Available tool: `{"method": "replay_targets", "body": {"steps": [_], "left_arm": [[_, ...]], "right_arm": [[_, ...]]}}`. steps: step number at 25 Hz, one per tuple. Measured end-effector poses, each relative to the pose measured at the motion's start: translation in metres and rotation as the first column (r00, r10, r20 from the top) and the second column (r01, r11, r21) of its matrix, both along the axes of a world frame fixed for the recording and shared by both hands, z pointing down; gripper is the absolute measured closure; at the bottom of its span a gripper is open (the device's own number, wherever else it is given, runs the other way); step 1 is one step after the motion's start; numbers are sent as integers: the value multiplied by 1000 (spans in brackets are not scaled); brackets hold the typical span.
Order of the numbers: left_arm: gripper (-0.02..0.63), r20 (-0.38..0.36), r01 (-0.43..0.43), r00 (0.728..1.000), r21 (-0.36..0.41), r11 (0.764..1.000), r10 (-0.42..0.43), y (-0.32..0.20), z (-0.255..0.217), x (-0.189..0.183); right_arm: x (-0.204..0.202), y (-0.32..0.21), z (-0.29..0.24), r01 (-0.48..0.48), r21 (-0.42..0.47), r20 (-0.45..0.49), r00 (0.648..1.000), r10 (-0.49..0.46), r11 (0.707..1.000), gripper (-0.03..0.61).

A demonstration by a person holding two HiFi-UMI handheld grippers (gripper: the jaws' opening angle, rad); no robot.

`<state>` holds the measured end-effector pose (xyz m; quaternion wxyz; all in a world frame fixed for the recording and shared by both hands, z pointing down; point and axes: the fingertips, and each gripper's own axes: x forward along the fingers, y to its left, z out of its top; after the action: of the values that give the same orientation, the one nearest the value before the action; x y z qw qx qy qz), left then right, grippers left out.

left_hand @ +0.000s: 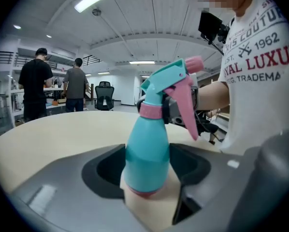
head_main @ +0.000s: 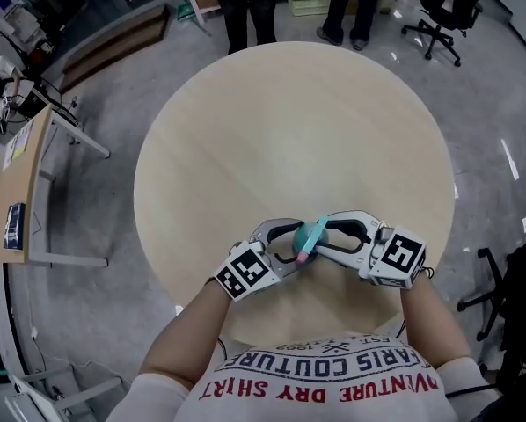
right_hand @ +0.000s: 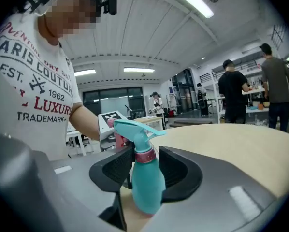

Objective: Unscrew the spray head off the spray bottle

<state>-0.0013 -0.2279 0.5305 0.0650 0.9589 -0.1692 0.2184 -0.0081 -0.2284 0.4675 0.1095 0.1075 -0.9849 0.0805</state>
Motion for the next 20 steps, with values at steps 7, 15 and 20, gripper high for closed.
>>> {"method": "replay_targets", "body": {"steps": [7,15,20], "left_arm": [[331,8,290,957,5,957,-290,-12,2,1],[331,36,604,797,-1,797,-603,-9,2,-4],[330,42,647,762,12,762,-647,1,0,5]], "right_arm": [[32,11,-7,-189,-69,75,978,194,980,324],[18,20,-10,-400,-74,81,911,405,914,259],[9,14,-6,-440,-77,53,894,444,895,262]]}}
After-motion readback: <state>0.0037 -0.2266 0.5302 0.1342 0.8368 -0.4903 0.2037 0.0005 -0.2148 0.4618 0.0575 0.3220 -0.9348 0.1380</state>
